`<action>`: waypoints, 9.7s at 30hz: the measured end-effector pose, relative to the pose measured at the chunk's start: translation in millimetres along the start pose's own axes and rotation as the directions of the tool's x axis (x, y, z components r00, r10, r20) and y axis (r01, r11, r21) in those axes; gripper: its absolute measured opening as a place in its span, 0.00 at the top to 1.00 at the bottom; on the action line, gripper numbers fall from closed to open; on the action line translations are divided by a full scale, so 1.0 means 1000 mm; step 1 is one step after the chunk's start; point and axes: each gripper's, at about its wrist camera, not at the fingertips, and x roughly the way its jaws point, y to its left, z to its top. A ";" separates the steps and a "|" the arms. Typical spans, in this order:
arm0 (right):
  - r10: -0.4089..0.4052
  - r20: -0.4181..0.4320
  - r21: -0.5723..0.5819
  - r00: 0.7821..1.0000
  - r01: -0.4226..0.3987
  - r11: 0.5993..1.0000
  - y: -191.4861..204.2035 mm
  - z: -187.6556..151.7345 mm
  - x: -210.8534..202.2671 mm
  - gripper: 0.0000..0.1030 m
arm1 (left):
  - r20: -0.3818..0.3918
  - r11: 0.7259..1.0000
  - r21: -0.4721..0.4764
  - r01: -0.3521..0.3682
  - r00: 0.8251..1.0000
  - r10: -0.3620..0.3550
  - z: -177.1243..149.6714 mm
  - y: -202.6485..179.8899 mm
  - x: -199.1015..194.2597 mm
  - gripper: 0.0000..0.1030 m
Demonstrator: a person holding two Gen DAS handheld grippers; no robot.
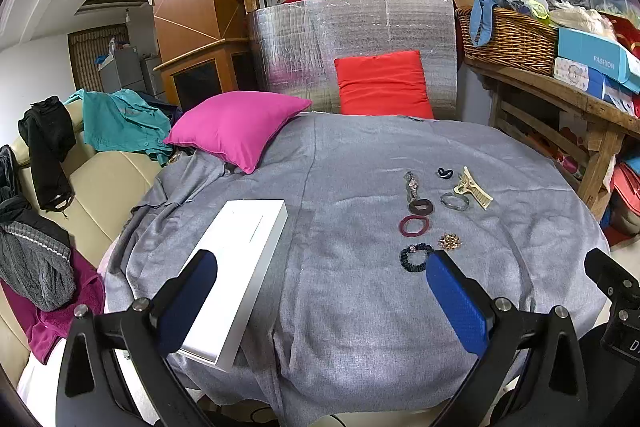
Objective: Organize jewelry
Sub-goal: 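Move both tools toward the jewelry on the grey cloth, then grasp the black beaded bracelet with the left tool while the right tool grasps the gold brooch, then carry bracelet and brooch into the white box and open both tools, then grasp the red hair tie with the left tool while the right tool grasps the silver bangle, then carry red hair tie and silver bangle into the white box and release both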
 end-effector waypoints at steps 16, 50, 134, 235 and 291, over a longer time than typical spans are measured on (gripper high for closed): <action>0.150 -0.045 0.056 0.988 -0.147 0.988 -0.014 0.011 0.041 0.00 | -0.093 0.999 -0.006 0.031 0.995 -0.031 -0.010 0.004 0.059 0.00; 0.615 -0.399 0.523 0.681 -0.382 0.762 -0.016 0.019 0.328 0.42 | -0.425 0.877 -0.068 0.475 0.782 -0.456 -0.014 -0.072 0.259 0.56; 0.645 -0.262 0.353 0.718 -0.550 0.757 0.076 0.055 0.303 0.91 | -0.055 0.940 -0.178 0.292 0.951 -0.306 0.065 0.070 0.224 0.92; 0.467 -0.400 0.603 0.789 -0.157 0.782 -0.041 0.059 0.420 0.57 | -0.368 0.884 -0.078 0.460 0.811 -0.455 0.038 -0.078 0.328 0.69; 0.346 -0.313 0.363 0.885 -0.225 0.904 0.024 0.076 0.351 0.94 | -0.212 0.985 -0.054 0.162 0.962 -0.170 0.061 -0.020 0.282 0.94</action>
